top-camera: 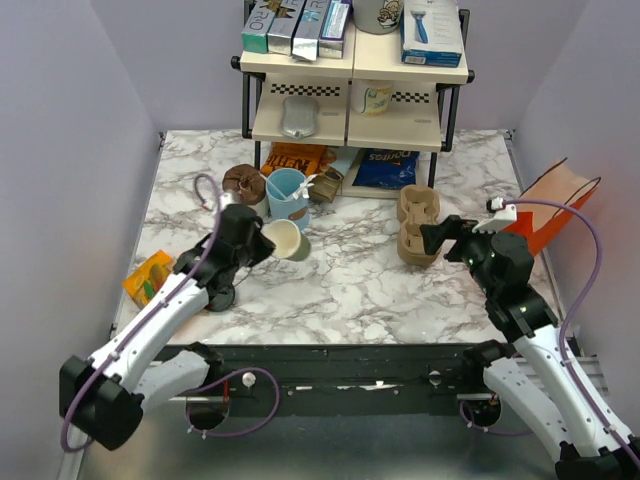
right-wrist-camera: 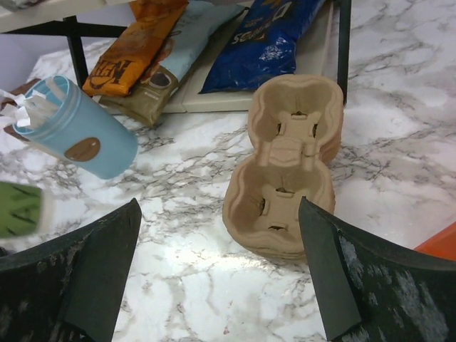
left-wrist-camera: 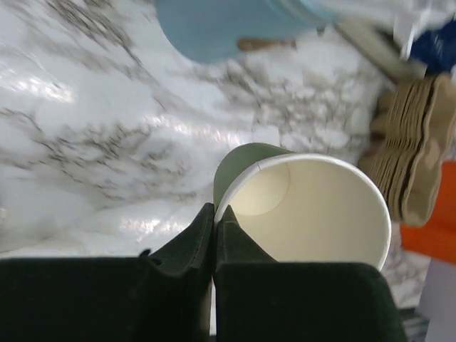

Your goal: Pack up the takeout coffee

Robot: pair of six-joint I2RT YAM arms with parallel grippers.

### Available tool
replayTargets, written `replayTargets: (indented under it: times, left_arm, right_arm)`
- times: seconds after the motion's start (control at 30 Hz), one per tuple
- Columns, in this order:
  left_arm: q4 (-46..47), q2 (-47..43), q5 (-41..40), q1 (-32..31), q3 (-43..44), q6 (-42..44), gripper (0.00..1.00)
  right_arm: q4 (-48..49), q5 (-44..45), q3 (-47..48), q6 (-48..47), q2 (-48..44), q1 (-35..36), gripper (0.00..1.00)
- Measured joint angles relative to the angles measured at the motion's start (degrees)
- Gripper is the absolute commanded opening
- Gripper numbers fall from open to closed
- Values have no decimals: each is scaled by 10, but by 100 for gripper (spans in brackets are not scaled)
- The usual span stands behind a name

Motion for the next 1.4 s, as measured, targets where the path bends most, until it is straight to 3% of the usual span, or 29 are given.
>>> replayTargets:
  times: [0.17, 0.33, 0.7, 0.97, 1.0, 1.1, 1.2, 1.33, 1.4]
  left_arm:
    - [3, 66, 8, -117, 18, -1, 0]
    - [28, 111, 1, -177, 54, -1, 0]
    - [55, 285, -9, -221, 151, 9, 1]
    - [38, 364, -13, -227, 187, 21, 12]
    - [35, 371, -13, -228, 192, 24, 15]
    - [31, 385, -13, -232, 204, 31, 40]
    - [26, 391, -13, -236, 212, 42, 50]
    - [15, 390, -16, -238, 216, 53, 76]
    - [4, 381, -20, -238, 215, 57, 97]
  right_arm:
    - [0, 0, -26, 23, -27, 0, 100]
    - [0, -4, -27, 24, -28, 0, 100]
    - [0, -4, -27, 22, -2, 0, 100]
    - [-1, 9, -31, 18, 20, 0, 100]
    - [-1, 10, -31, 18, 23, 0, 100]
    - [-3, 11, -31, 15, 32, 0, 100]
    - [-5, 15, -31, 14, 38, 0, 100]
    - [-10, 20, -31, 13, 43, 0, 100]
    - [-14, 21, -31, 12, 42, 0, 100]
